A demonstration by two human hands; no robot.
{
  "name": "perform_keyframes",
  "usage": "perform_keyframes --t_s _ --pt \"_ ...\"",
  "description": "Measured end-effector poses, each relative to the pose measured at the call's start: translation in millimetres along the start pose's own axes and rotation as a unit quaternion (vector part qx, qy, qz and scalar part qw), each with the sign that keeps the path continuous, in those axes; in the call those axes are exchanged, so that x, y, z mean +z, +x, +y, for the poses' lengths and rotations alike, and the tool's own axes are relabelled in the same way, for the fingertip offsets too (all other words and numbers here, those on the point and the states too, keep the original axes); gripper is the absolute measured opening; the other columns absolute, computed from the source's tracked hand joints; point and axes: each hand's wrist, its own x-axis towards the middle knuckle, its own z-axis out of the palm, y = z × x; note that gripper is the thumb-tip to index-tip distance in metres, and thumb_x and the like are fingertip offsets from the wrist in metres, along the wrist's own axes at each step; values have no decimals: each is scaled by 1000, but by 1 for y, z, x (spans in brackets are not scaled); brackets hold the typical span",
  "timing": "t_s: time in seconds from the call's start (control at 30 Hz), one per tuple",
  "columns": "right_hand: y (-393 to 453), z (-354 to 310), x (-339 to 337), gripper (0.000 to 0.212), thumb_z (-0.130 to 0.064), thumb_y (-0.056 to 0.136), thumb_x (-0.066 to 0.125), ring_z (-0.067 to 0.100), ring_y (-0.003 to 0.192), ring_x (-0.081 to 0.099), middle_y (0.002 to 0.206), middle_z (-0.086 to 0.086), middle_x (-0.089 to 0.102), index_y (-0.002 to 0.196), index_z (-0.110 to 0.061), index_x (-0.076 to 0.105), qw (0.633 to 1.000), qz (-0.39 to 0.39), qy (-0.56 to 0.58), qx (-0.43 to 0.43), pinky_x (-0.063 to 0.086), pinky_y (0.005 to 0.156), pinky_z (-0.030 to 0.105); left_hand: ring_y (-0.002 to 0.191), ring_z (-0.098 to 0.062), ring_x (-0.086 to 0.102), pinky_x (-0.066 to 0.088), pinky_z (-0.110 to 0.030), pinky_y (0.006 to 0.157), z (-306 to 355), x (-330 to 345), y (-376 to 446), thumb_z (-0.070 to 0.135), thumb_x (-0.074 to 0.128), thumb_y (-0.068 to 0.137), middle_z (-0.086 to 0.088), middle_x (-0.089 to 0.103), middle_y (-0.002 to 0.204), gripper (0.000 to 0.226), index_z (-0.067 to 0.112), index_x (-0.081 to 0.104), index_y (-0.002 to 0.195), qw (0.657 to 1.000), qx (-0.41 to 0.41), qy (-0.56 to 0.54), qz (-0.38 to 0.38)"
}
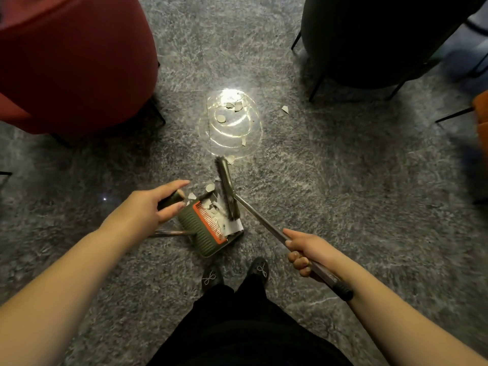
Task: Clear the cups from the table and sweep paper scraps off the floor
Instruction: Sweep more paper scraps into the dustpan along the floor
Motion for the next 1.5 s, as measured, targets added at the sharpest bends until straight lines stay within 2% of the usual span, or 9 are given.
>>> perform_keyframes --t_s 0.27,0.5,0.63,0.8,0.93,1.1,1.2,1.33,1.5 --pt "7 -29 8 53 -8 101 34 7 30 31 48 1 39 149 -29 26 999 36 14 -34 27 31 16 88 28 51 37 2 73 -27 -23 -44 27 69 89 34 58 105 61 82 45 100 994 -23 -79 70" --pt "31 -36 33 56 -6 99 35 8 31 33 48 2 40 149 -28 26 996 71 -10 -43 28 31 17 81 17 56 41 -15 72 -55 -49 -70 33 68 88 33 59 102 55 81 46 101 990 -64 -80 102" --pt "37 -37 45 57 -5 99 34 8 30 34 53 4 38 151 -27 22 996 80 -18 -35 28 32 16 83 4 56 41 -21 77 -77 -57 -75 30 68 90 13 64 106 53 73 44 110 989 -70 -55 115" --pt "40 -32 61 55 -4 100 31 7 29 32 45 2 38 150 -26 23 996 83 -17 -36 27 30 15 77 4 56 40 -13 66 -103 -69 -75 31 67 90 15 62 101 50 71 44 110 986 -91 -45 133" --pt "43 -28 70 55 -5 101 30 7 29 31 48 2 36 151 -25 21 996 81 -7 -34 26 30 16 61 -4 58 40 -15 52 -118 -81 -68 34 66 91 23 60 90 44 64 49 117 984 -109 -42 132" --pt "52 -34 75 55 -6 101 32 8 29 31 54 4 35 151 -26 21 996 86 -4 -28 26 32 15 47 -7 55 41 -21 50 -127 -105 -38 34 65 91 11 63 71 43 50 54 130 986 -112 -16 120" --pt "56 -44 73 55 -6 101 33 9 30 32 52 4 36 151 -26 22 996 86 -5 -28 27 32 16 38 -13 54 41 -23 42 -122 -115 -20 38 63 92 6 62 56 42 62 49 124 991 -108 -8 85" --pt "62 -65 67 56 -6 100 34 9 32 33 57 5 38 151 -27 23 995 86 -22 -41 28 33 17 40 -10 55 41 -18 41 -108 -123 3 39 64 91 7 67 75 49 82 42 100 993 -95 -10 63" --pt "73 -111 51 56 -5 99 34 9 32 33 57 4 38 151 -25 23 994 87 -34 -62 27 33 18 41 -7 56 42 -21 44 -82 -131 42 39 65 90 12 67 86 50 83 42 99 994 -97 -9 38"
